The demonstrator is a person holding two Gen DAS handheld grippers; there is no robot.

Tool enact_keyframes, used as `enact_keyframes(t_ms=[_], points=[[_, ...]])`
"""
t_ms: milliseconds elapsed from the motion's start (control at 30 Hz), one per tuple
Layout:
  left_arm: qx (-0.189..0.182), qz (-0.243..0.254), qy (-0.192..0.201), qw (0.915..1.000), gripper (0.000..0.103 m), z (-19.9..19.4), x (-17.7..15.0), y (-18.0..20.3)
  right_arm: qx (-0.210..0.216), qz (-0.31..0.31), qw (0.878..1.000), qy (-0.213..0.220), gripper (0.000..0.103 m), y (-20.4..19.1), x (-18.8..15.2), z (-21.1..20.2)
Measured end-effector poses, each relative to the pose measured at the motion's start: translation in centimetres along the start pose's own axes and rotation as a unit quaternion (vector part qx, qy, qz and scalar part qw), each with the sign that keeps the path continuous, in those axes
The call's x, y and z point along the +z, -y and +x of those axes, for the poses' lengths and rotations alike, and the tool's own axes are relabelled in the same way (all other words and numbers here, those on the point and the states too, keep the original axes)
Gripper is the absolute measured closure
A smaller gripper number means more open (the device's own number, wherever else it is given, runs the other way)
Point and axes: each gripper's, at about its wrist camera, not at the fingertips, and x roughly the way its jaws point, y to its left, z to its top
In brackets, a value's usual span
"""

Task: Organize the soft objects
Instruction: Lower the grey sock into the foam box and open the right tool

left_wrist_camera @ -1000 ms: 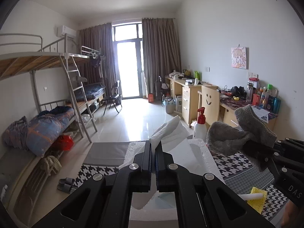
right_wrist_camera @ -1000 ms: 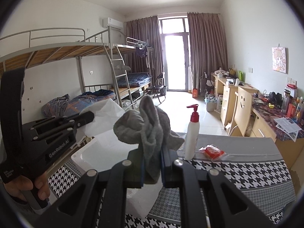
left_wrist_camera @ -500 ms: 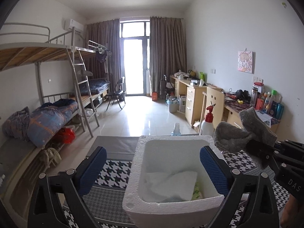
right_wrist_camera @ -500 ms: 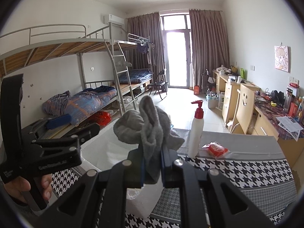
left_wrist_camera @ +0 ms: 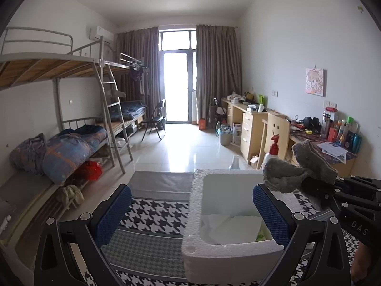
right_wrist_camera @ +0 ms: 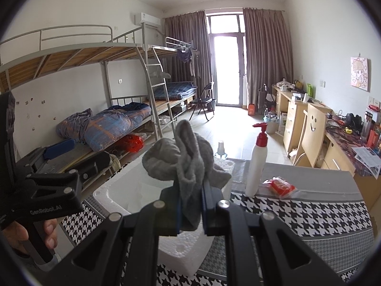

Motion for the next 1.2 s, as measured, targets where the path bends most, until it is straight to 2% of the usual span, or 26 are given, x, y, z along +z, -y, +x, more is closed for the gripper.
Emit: enact_keyframes(t_ms=[400, 767, 867, 1000, 1033, 1200], points=[[0.023, -0.013, 0.011, 0.9996, 0.001, -1.1, -0.5, -1.8, 0.029, -0.011, 0.999, -0.024, 0.087, -1.8, 0.0, 2.0], [0.018, -0.018, 0.015, 0.9996, 0.001, -1.8, -1.1, -2.7, 0.032, -0.009, 0.998, -0.05, 0.086, -3.1, -0.4, 3.7], [0.007, -0.02, 0.017, 0.9996, 0.001, -2.0, -1.4, -3.1, 0.036, -0.001, 0.998, -0.058, 0.074, -3.1, -0.5, 4.1], [0.005, -0.027, 0.018, 0.9995, 0.001, -2.0, -1.6, -3.7, 0.036, 0.014, 0.997, -0.065, 0.045, -2.9, -0.7, 4.6], [0.005, -0.028, 0.018, 0.9994, 0.001, -2.0, -1.6, -3.8, 0.037, 0.016, 0.997, -0.064, 0.042, -2.8, -0.7, 4.6], [0.002, -0.027, 0.016, 0.9995, 0.001, -1.8, -1.6, -3.6, 0.036, 0.026, 0.997, -0.058, 0.039, -2.4, -0.6, 3.9]])
